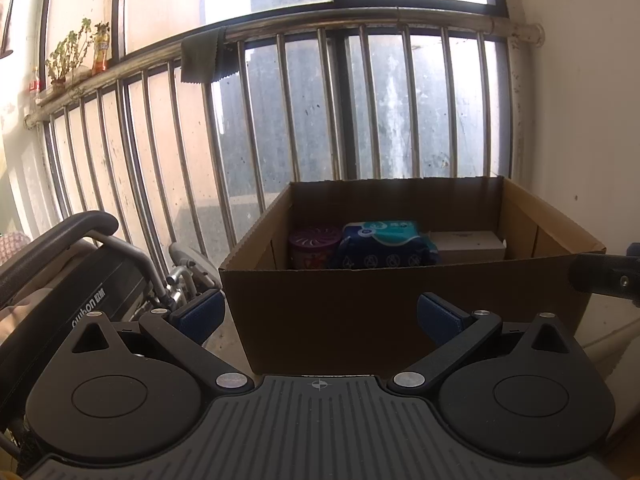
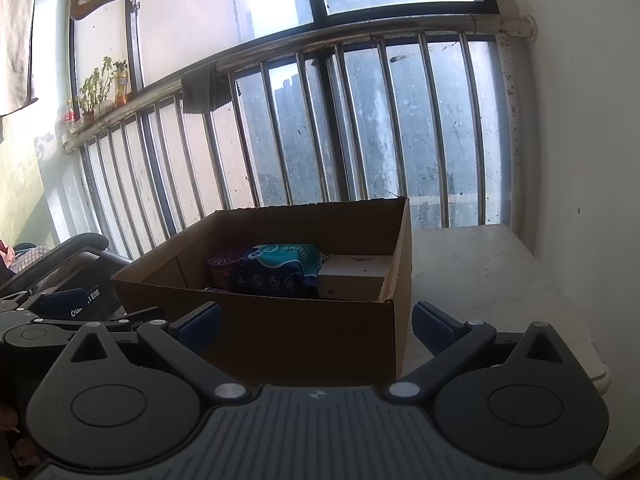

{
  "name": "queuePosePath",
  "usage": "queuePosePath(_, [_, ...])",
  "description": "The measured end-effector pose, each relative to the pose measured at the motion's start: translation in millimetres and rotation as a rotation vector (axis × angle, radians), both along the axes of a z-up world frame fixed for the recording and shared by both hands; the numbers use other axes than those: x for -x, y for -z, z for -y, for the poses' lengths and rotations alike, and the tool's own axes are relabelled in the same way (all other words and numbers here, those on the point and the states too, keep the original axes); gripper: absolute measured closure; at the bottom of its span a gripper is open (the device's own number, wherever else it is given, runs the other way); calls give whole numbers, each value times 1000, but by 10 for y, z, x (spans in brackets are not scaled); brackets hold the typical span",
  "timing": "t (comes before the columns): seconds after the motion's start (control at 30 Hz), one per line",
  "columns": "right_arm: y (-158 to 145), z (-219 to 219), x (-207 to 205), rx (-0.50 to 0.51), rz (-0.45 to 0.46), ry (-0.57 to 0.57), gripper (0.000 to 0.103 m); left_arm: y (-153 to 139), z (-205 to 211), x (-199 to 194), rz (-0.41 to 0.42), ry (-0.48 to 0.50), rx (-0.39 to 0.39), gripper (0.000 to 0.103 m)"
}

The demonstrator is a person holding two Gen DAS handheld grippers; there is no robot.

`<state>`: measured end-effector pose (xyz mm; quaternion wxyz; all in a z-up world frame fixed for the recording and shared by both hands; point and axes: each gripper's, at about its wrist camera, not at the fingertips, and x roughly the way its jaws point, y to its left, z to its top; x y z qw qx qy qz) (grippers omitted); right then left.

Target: Organize objects

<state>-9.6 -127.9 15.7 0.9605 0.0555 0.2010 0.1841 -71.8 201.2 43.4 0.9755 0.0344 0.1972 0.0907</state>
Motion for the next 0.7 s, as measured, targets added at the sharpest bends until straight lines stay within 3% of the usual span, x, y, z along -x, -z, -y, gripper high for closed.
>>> queuePosePath(0.7, [-15,2,48,4,6,2,0,14,-39,47,2,-10,-7,0])
